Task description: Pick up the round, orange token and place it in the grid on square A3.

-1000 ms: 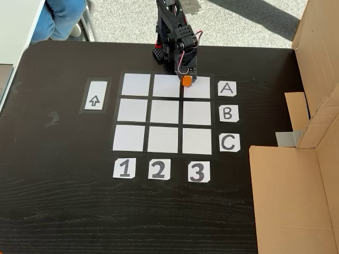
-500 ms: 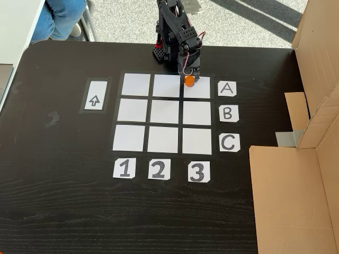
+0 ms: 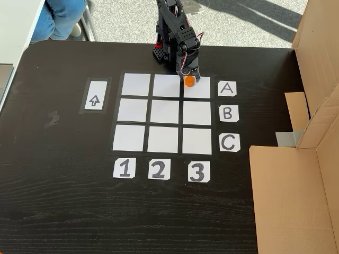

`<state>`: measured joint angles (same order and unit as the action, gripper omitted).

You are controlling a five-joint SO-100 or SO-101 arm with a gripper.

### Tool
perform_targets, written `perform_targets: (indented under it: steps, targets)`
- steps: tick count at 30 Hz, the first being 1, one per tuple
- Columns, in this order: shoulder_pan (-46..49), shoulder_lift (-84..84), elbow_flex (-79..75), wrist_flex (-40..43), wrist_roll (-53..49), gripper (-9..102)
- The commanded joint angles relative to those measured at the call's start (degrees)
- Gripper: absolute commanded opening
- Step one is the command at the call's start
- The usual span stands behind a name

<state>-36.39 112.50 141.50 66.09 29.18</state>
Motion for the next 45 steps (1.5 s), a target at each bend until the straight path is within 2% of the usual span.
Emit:
perform_targets:
  steps: [1, 12, 25, 31, 35, 39, 45]
  targets:
    - [1.49, 2.37, 0.79, -0.97, 0.09, 41]
    - [6.42, 11.51, 1.85, -1.05, 0.79, 49]
    - [22.41, 26.1, -1.05, -2.2, 6.24, 50]
    - [30.41, 31.82, -3.25, -13.01, 20.13, 49]
    - [36.39, 35.77, -4.57, -13.27, 25.22, 49]
    - [46.58, 40.25, -5.01, -14.41, 26.28, 42]
    - [65.13, 42.98, -7.38, -17.58, 31.99, 16]
